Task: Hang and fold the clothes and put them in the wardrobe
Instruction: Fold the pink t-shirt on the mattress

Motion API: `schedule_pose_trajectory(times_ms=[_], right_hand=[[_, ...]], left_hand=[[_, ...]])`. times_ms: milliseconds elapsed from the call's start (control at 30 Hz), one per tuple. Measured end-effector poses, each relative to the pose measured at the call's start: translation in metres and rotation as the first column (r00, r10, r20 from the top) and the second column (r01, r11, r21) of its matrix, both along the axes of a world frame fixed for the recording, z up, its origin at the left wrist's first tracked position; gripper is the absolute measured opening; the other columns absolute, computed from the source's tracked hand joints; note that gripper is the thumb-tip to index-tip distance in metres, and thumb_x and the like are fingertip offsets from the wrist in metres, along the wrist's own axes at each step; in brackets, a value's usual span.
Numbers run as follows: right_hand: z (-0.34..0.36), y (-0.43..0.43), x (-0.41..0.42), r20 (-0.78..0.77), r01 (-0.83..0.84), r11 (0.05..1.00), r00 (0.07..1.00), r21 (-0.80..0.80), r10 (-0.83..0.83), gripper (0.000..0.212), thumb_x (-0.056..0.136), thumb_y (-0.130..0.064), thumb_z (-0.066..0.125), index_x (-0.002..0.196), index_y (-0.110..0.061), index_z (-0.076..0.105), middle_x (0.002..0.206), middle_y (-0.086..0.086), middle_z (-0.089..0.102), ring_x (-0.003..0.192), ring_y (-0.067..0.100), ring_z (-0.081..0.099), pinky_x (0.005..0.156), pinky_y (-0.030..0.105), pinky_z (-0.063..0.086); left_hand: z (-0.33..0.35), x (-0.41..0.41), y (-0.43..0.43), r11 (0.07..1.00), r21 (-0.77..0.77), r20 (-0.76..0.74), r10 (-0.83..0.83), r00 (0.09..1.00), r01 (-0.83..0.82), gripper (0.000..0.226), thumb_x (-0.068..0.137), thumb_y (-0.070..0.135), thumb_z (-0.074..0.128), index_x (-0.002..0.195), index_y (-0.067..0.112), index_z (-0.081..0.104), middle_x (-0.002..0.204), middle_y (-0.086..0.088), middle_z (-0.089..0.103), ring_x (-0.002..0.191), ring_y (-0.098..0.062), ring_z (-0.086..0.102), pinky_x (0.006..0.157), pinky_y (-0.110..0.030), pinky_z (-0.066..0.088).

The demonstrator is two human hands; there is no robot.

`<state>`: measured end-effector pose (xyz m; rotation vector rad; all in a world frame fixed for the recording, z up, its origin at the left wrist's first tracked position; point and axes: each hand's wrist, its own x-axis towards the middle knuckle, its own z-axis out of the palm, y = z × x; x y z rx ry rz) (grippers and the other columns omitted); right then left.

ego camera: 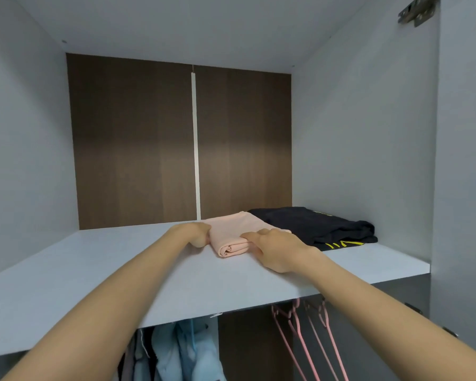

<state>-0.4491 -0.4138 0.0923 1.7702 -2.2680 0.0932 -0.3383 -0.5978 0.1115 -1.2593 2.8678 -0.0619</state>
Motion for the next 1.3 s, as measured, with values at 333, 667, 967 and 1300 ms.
schedule_pose_trajectory(times_ms=[333, 667, 967, 1300], right_hand=[[-0.004, 0.087, 0.028, 0.046, 0.017, 0.945, 0.999, -0.326, -0.002, 0.038, 0.098, -0.025, 0.043, 0.136, -0.028, 0.047, 0.135, -0.001, 0.047, 0.124, 0.021, 0.042, 0.089, 0.037, 0.043], [-0.041, 0.199, 0.066, 0.277, 0.027, 0.808, 0.946, -0.589, 0.171, 0.028, 0.096, -0.023, 0.046, 0.121, -0.027, 0.059, 0.117, -0.005, 0.06, 0.104, 0.014, 0.056, 0.083, 0.033, 0.049], [-0.074, 0.287, 0.108, 0.352, 0.043, 0.833, 0.917, -0.552, 0.186, 0.029, 0.096, -0.022, 0.045, 0.122, -0.025, 0.059, 0.116, -0.005, 0.062, 0.1, 0.013, 0.058, 0.08, 0.029, 0.048], [-0.111, 0.401, 0.16, 0.433, 0.148, 0.828, 0.893, -0.541, 0.124, 0.029, 0.096, -0.02, 0.045, 0.121, -0.026, 0.059, 0.113, -0.009, 0.062, 0.092, 0.009, 0.055, 0.078, 0.028, 0.046]], left_hand=[[0.001, 0.044, 0.084, 0.995, -0.101, -0.564, -0.064, 0.823, 0.008, 0.042, 0.094, 0.019, 0.04, 0.134, 0.025, 0.049, 0.137, -0.002, 0.053, 0.124, -0.027, 0.048, 0.1, -0.036, 0.04], [-0.023, 0.107, 0.24, 0.978, -0.2, -0.766, -0.194, 0.613, 0.059, 0.034, 0.097, 0.025, 0.044, 0.13, 0.024, 0.052, 0.124, 0.002, 0.062, 0.11, -0.021, 0.057, 0.089, -0.033, 0.045], [-0.067, 0.146, 0.35, 0.995, -0.023, -0.771, -0.082, 0.631, 0.101, 0.036, 0.097, 0.025, 0.043, 0.132, 0.022, 0.05, 0.129, -0.001, 0.059, 0.117, -0.022, 0.054, 0.099, -0.035, 0.04], [-0.098, 0.187, 0.454, 0.972, -0.033, -0.798, -0.166, 0.579, 0.232, 0.034, 0.098, 0.022, 0.042, 0.131, 0.021, 0.052, 0.128, 0.001, 0.059, 0.117, -0.018, 0.054, 0.098, -0.031, 0.04]])
